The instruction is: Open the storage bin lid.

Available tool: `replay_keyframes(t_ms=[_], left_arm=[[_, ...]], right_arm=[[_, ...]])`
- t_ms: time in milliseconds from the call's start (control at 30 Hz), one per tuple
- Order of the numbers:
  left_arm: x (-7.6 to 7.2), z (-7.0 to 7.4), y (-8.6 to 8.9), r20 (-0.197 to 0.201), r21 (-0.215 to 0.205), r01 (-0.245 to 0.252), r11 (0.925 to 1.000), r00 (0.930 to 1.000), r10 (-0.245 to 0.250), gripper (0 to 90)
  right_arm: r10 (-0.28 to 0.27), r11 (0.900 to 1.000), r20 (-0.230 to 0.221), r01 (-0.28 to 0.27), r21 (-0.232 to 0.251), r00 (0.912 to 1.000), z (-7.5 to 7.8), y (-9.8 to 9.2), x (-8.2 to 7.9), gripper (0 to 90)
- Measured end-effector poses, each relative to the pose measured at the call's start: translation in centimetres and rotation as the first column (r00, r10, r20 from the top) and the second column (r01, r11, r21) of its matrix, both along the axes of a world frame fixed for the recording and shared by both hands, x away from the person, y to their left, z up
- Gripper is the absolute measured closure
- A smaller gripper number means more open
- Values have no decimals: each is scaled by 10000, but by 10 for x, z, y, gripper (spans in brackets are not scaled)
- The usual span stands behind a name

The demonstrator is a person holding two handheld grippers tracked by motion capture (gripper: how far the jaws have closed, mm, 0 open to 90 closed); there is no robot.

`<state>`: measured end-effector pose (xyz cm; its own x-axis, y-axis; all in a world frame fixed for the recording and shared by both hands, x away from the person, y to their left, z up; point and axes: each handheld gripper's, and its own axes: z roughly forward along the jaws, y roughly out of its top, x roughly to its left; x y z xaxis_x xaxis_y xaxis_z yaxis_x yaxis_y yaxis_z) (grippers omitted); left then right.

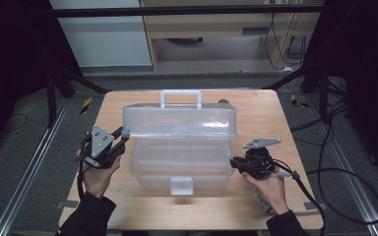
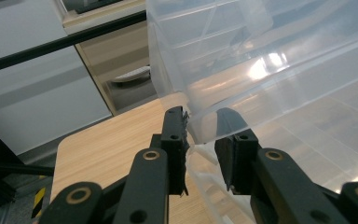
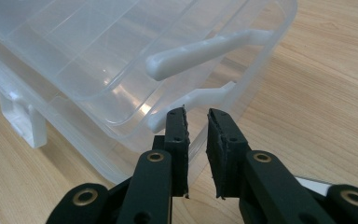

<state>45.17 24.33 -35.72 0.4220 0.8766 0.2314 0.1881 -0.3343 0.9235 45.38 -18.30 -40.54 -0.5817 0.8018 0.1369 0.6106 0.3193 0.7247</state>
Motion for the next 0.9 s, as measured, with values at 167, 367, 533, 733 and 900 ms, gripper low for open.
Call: replay_keyframes(t_ms=[167,367,533,733,900], left_arm=[[1,1,0,-13,58,-24,10000,10000,24,734],[3,4,-3,1,110,-178,9998,9998,178,741],[5,7,-4,-36,70,-291,9996,9996,292,748],[10,11,-4,-77,-38,-388,9992,9992,388,768],[14,14,-5,-63,-55,-453,9990,9990,453,778]], right_arm=[[-68,10000,-20,68,-12,10000,0,0,1,785],[-57,10000,-1,57,-24,10000,0,-1,1,786],[-74,10000,-9,74,-26,10000,0,-1,1,787],[-81,10000,10,81,-44,10000,0,0,1,784],[-81,9999,42,81,-74,10000,0,0,0,783]])
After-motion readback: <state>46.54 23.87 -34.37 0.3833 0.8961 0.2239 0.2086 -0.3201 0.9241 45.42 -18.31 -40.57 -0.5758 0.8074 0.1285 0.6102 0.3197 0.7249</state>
